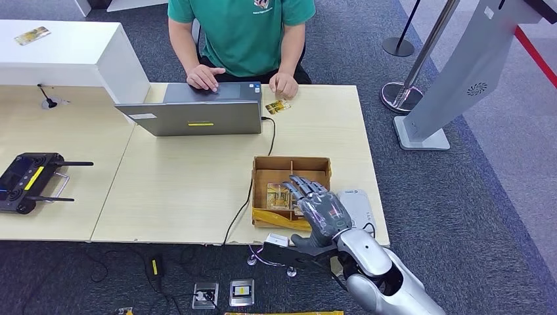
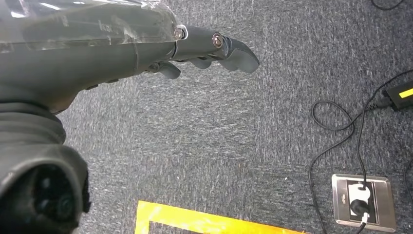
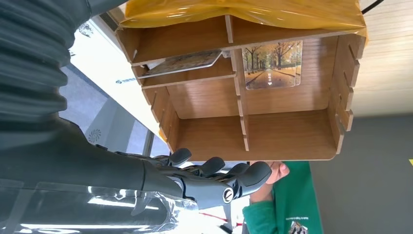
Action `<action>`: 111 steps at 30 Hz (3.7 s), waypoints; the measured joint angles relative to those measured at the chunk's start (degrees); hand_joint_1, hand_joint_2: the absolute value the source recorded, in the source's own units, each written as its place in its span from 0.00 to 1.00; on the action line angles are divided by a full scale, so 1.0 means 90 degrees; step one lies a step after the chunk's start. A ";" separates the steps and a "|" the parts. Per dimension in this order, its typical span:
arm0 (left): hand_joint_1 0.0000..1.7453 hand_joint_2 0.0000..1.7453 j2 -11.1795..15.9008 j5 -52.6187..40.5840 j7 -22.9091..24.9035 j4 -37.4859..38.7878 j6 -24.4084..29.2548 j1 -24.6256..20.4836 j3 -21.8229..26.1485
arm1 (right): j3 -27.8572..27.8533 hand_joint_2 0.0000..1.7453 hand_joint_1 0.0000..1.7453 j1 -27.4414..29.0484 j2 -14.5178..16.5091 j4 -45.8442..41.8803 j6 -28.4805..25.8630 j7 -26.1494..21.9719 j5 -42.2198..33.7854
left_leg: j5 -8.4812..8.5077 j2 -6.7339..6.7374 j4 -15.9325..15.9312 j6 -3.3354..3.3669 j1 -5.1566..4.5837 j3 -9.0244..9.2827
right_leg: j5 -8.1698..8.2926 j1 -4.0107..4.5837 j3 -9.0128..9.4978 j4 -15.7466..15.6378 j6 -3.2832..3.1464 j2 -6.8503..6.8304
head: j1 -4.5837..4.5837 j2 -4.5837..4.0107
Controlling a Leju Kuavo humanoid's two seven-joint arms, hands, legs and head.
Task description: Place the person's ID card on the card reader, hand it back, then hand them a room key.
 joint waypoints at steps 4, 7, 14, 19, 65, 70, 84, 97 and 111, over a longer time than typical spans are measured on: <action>0.00 0.00 0.0012 0.0022 0.0002 0.0000 0.0037 0.0000 0.0000 | -0.0004 1.00 0.00 0.0010 -0.0031 0.0000 -0.0005 0.0016 -0.0027 | 0.0000 0.0000 0.0000 0.0000 0.0000 0.0000 | 0.0000 0.0000 0.0000 0.0000 0.0000 0.0001 | 0.0001 0.0000; 0.00 0.00 0.0015 0.0045 0.0002 0.0000 0.0079 0.0000 0.0000 | -0.0005 1.00 0.00 0.0011 -0.0047 0.0000 -0.0014 0.0016 -0.0049 | 0.0000 0.0000 0.0000 0.0000 0.0000 0.0000 | 0.0000 0.0000 0.0000 0.0000 0.0000 0.0001 | 0.0000 0.0000; 0.00 0.00 0.0025 0.0076 0.0001 0.0000 0.0098 0.0000 0.0000 | -0.0005 1.00 0.00 0.0010 -0.0056 0.0000 -0.0039 -0.0012 -0.0064 | 0.0000 0.0000 0.0000 0.0000 0.0000 -0.0001 | 0.0000 0.0000 0.0000 0.0000 0.0000 0.0000 | -0.0001 0.0000; 0.00 0.00 0.0025 0.0076 0.0001 0.0000 0.0093 0.0000 0.0000 | -0.0005 1.00 0.00 0.0003 -0.0056 0.0035 -0.0177 -0.0175 -0.0052 | 0.0000 0.0000 0.0000 0.0000 0.0000 -0.0001 | 0.0000 0.0000 0.0001 0.0000 0.0000 0.0000 | -0.0001 0.0000; 0.00 0.00 0.0021 0.0147 0.0002 0.0000 0.0084 -0.0002 -0.0010 | -0.0012 1.00 0.03 -0.0139 0.0033 0.0876 -0.0463 -0.0323 0.0027 | 0.0000 0.0000 0.0000 0.0000 0.0000 -0.0001 | 0.0000 0.0000 0.0001 0.0001 0.0000 0.0000 | 0.0000 0.0000; 0.00 0.00 0.0021 0.0149 0.0002 0.0000 0.0073 -0.0002 -0.0010 | -0.0013 1.00 0.98 -0.0141 0.0033 0.0926 -0.0466 -0.0339 0.0005 | 0.0000 0.0000 0.0000 0.0000 0.0000 -0.0001 | 0.0000 0.0000 0.0001 0.0001 0.0000 0.0000 | -0.0001 0.0000; 0.00 0.00 0.0022 0.0171 0.0002 0.0000 0.0038 -0.0002 -0.0010 | -0.0049 1.00 0.97 -0.0189 0.0032 0.0983 -0.0514 -0.0367 -0.0115 | 0.0000 0.0000 0.0000 0.0000 0.0000 0.0000 | 0.0000 0.0000 0.0001 0.0000 0.0000 0.0000 | 0.0000 0.0000; 0.00 0.00 0.0024 0.0208 0.0002 0.0000 0.0060 -0.0003 -0.0010 | -0.0097 1.00 0.67 -0.0200 0.0030 0.1020 -0.0576 -0.0409 -0.0276 | 0.0000 0.0000 0.0000 0.0000 0.0000 0.0000 | 0.0000 0.0000 0.0001 0.0000 0.0000 0.0000 | 0.0001 0.0000; 0.00 0.00 -0.0018 0.0208 0.0002 0.0000 0.0092 -0.0002 -0.0014 | -0.0240 1.00 1.00 -0.0222 0.0027 0.1025 -0.0800 -0.0487 -0.0242 | 0.0000 0.0000 0.0000 0.0000 0.0000 0.0000 | 0.0000 0.0000 0.0001 0.0001 0.0000 0.0000 | 0.0001 0.0000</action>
